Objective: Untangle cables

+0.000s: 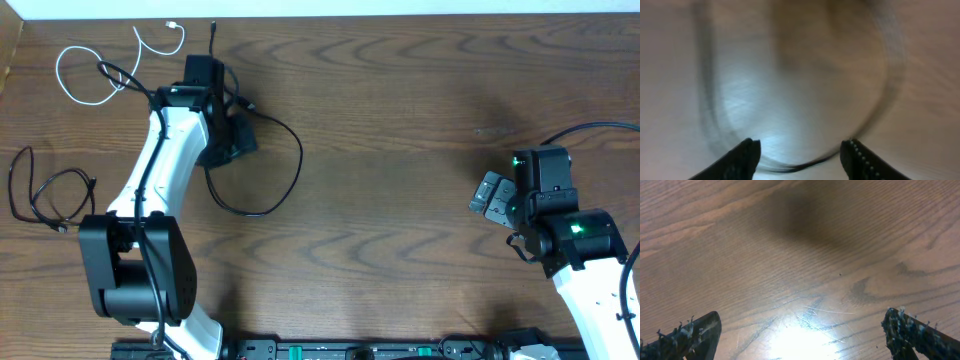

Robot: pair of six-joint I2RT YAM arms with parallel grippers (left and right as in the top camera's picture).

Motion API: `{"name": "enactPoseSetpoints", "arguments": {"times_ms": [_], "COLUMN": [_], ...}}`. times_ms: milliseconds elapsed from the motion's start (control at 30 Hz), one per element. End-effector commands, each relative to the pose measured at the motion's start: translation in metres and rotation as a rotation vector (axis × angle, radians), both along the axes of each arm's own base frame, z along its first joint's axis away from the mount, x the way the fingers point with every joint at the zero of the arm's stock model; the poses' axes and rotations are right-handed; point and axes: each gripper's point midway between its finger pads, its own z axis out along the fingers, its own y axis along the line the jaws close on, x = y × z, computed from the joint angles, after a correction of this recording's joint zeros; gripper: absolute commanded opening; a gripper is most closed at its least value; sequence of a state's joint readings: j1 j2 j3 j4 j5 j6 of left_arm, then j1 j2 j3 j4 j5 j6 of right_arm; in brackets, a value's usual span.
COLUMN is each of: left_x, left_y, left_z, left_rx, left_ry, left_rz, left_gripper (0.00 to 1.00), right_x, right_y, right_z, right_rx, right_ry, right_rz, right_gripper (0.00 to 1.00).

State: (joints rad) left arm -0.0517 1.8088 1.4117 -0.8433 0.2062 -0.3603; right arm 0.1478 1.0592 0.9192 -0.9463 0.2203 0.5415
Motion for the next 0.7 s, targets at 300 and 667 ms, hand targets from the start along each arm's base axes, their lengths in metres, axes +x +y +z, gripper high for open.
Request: {"name": "enactPoseSetpoints", "arguments": {"times_ms": [300,667], "left_x": [0.016,0.005], "left_y": [-0.065,-0.088], "left_z": [-0.045,-0.088], "left_rx": [0.105,0.178], "left_ry": [-0.025,0.040], "left_rz": [-0.168,-0.297], "left_gripper": [0.64,0.52], "right_x": [0.000,0.000], "right_y": [-0.003,-0.003], "right_z": [0.002,0.002], "right_rx": [-0.001,-0.001], "right_ry": [-0.010,-0.010], "right_rz": [-0.020,-0.020], "right_gripper": [0.99,0.99]}}
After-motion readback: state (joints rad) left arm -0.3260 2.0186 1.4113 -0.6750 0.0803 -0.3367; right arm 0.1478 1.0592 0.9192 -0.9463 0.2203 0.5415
